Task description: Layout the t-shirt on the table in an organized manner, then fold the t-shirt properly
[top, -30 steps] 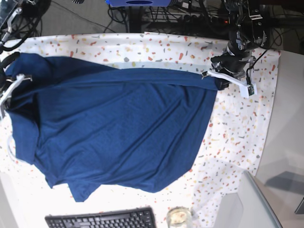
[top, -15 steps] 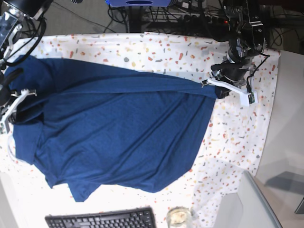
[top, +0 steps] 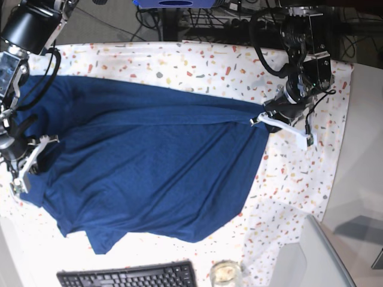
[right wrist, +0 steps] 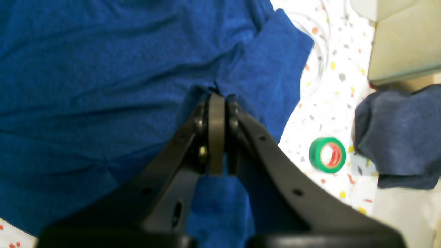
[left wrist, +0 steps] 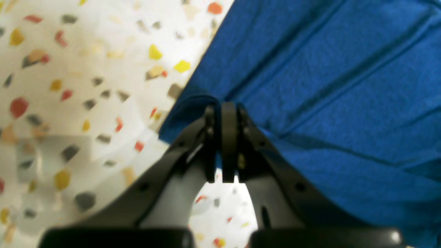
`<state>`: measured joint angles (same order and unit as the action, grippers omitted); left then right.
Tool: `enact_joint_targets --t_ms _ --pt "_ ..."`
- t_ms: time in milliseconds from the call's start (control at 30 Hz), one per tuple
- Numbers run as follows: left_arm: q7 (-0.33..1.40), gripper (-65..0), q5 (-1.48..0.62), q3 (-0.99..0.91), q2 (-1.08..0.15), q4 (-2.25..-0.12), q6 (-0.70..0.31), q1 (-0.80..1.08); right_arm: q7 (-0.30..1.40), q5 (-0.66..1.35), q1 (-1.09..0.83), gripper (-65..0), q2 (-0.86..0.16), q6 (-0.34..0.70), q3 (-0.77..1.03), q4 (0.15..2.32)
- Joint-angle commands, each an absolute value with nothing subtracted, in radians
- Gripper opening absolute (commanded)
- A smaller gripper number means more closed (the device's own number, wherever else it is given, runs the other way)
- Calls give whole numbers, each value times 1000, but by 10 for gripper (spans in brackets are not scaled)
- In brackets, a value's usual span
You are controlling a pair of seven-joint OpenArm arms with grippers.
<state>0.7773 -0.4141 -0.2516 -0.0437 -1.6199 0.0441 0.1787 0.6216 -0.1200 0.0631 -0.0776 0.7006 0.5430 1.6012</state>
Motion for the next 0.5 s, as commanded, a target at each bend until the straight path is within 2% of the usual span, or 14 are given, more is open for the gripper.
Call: enact_joint_targets --t_ms 0,467 --pt "763 -650 -418 -254 -50 -1621 38 163 598 -111 101 -650 -96 698 545 1596" --pt "762 -650 -417 -248 -51 -1523 38 71 593 -111 239 -650 -139 698 447 1388"
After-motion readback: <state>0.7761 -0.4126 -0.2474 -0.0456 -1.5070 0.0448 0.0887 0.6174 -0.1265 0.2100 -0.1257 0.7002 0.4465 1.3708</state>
